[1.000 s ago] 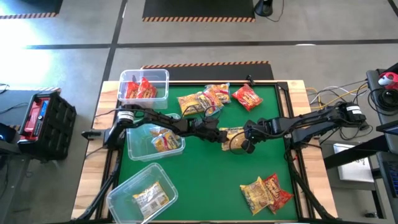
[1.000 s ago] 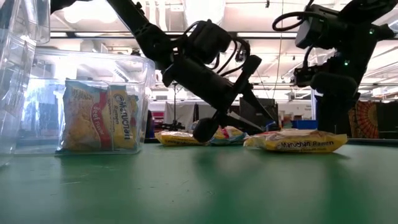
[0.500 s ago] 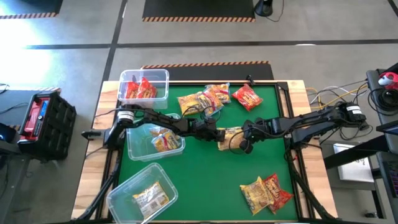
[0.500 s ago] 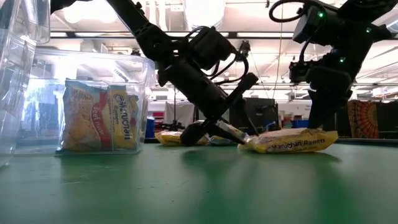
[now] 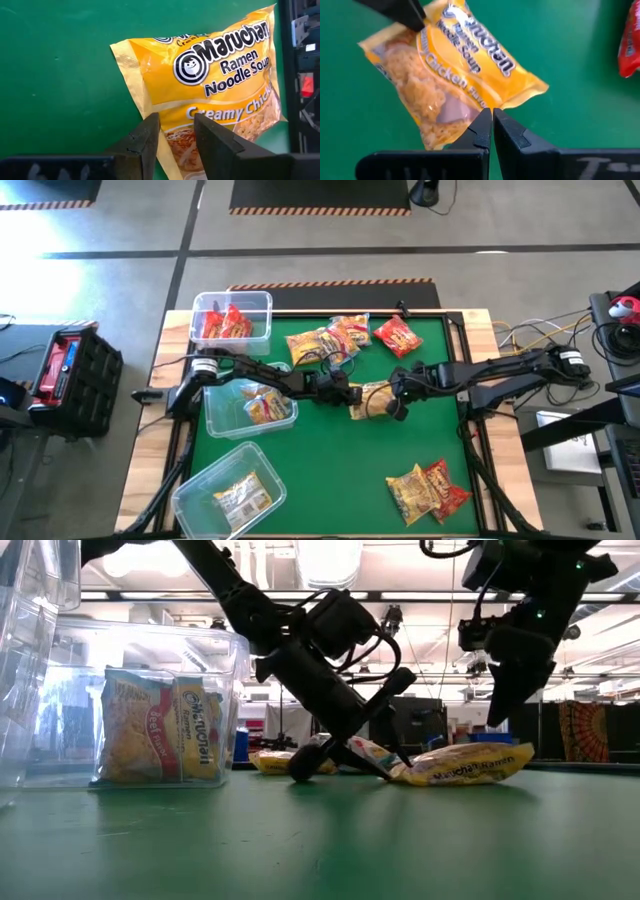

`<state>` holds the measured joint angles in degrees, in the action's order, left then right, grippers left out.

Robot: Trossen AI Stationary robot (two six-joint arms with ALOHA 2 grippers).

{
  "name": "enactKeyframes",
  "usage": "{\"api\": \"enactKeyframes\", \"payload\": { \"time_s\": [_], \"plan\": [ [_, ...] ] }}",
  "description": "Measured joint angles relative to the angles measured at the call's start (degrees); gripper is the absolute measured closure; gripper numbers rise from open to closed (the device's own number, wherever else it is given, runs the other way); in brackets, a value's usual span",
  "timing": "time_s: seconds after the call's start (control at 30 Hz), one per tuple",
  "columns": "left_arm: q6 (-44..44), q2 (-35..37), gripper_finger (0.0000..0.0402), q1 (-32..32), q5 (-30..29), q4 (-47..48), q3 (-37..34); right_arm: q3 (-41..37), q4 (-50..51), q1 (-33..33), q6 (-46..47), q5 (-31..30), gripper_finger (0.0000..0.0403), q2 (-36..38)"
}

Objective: Sort Maruchan noodles
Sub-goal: Put the middle yellow noodle pack into the bottom transparent bin

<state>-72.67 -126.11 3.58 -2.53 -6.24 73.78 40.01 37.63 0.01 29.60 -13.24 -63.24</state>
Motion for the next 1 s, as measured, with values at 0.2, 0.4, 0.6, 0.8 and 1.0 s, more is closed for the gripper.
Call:
{"api": "enactKeyframes", "payload": {
  "time_s": [0.2, 0.4, 0.6, 0.8, 1.0],
  "plan": [
    [0.2, -0.3, 0.0301, -0.3, 0.3, -0.3, 0.0, -1.5, -0.7, -2.9, 0.5, 3.1, 0.0394, 5.8],
    [1.5, -0.3, 0.0314, -0.3, 1.1, -0.2, -0.1, -6.4, -5.6, -6.8, 7.3, 14.3, 0.0394, 9.4],
    [2.7, -0.3, 0.0318, -0.3, 2.3, -0.1, -0.2, -11.4, -16.2, -10.0, 12.1, 26.9, 0.0369, 9.3],
    [3.8, -0.3, 0.0318, -0.3, 4.2, 0.5, -0.2, -12.9, -16.9, -13.6, 13.3, 30.0, 0.0303, 8.8],
    [4.3, -0.2, 0.0318, -0.3, 5.1, 1.4, -0.2, -12.9, -17.0, -17.7, 10.8, 29.7, 0.0255, 8.7]
  ]
}}
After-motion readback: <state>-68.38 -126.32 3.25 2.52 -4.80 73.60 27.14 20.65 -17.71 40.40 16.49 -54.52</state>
